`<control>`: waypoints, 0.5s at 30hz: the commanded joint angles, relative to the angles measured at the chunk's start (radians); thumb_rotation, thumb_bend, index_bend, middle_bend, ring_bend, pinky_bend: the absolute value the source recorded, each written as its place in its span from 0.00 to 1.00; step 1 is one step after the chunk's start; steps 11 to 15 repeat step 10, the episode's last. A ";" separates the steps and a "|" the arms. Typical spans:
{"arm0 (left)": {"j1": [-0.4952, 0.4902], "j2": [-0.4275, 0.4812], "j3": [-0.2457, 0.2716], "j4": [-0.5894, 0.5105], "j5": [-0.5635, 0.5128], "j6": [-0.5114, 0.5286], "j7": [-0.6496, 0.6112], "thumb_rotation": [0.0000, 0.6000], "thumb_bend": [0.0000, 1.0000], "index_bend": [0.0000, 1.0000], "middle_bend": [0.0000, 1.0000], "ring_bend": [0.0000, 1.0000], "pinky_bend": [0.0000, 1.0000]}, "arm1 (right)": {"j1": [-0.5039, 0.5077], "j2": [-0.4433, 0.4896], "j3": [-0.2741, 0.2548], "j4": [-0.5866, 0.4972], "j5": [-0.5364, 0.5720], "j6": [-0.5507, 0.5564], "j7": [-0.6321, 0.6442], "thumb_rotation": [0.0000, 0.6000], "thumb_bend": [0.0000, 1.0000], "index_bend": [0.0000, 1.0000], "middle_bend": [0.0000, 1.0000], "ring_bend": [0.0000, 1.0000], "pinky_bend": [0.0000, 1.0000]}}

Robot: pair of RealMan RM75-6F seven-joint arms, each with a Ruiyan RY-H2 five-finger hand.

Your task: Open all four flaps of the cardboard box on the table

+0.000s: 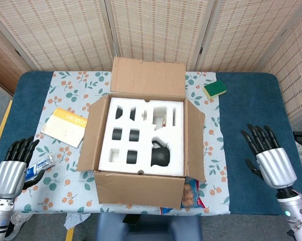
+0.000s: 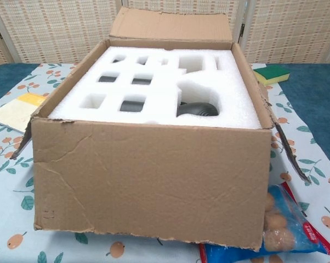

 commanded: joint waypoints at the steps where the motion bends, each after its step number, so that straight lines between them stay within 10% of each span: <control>1: 0.029 -0.043 0.016 0.058 0.030 0.037 -0.028 1.00 0.34 0.00 0.06 0.06 0.11 | -0.176 -0.116 0.020 0.148 0.158 0.113 0.201 1.00 0.39 0.00 0.00 0.00 0.00; 15: 0.030 -0.066 0.022 0.102 0.032 0.010 -0.072 1.00 0.35 0.00 0.06 0.06 0.12 | -0.215 -0.057 0.013 0.086 0.133 0.111 0.251 1.00 0.39 0.00 0.00 0.00 0.00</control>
